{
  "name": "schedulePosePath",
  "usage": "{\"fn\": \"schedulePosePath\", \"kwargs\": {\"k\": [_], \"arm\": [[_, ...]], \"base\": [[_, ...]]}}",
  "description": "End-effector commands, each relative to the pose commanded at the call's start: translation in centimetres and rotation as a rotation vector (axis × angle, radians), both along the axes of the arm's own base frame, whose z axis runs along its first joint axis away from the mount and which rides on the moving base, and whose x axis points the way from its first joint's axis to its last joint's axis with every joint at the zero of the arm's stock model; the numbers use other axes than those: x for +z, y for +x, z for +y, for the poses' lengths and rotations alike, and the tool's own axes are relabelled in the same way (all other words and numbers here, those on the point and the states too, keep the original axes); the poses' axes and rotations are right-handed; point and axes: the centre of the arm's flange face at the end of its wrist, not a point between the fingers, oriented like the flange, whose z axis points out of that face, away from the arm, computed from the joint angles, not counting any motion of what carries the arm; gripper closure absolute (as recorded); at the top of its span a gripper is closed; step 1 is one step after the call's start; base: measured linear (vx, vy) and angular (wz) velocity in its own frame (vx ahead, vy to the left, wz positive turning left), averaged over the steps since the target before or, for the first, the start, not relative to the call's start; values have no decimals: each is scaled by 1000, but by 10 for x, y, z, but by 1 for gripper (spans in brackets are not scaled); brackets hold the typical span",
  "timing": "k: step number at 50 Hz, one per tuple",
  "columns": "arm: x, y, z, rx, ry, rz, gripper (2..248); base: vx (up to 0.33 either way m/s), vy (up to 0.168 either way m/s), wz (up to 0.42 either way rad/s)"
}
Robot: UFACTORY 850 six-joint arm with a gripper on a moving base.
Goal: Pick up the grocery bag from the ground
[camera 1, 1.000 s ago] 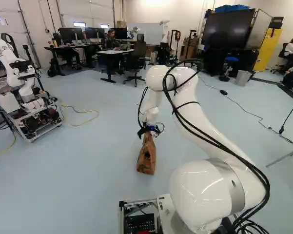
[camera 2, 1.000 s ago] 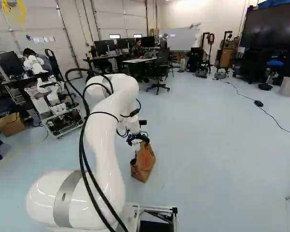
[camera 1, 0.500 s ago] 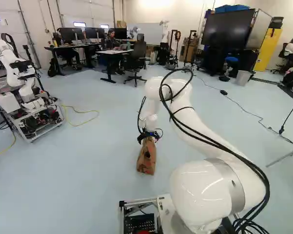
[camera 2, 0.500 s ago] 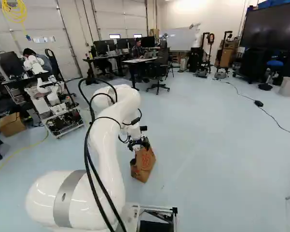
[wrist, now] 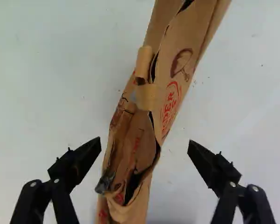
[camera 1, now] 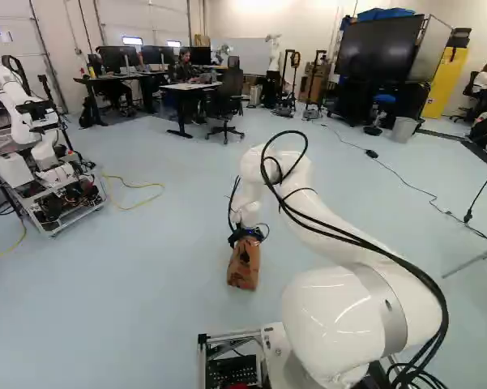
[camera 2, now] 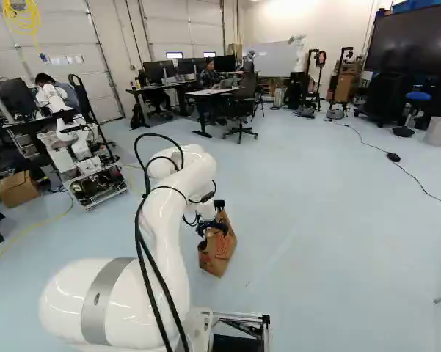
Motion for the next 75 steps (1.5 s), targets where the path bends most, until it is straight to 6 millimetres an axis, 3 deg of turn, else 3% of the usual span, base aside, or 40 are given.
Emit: {"fn": "schedulePosePath", "kwargs": {"k": [15,16,20,21,26,27,31,32,36,37,41,42,47,48,60,75], "arm": [[-16,0,0,0,0,1,3],[-17,0,0,0,0,1,18],[-17,0,0,0,0,1,18],[-17,0,0,0,0,1,56],[-17,0,0,0,0,1,56],[-17,0,0,0,0,1,94],[-17,0,0,0,0,1,94],[-17,0,0,0,0,1,132],[-17,0,0,0,0,1,132],[-17,0,0,0,0,1,171],[-17,0,0,0,0,1,171],[-17,0,0,0,0,1,207],[-17,0,0,0,0,1,207],[-17,0,0,0,0,1,224],[-15,0,0,0,0,1,224],[20,0,0,0,0,-2,224]], "base": [[0,0,0],[0,0,0],[0,0,0],[0,0,0],[0,0,0],[0,0,0],[0,0,0],[0,0,0],[0,0,0],[0,0,0],[0,0,0],[0,0,0],[0,0,0],[0,0,0],[0,0,0],[0,0,0]]}}
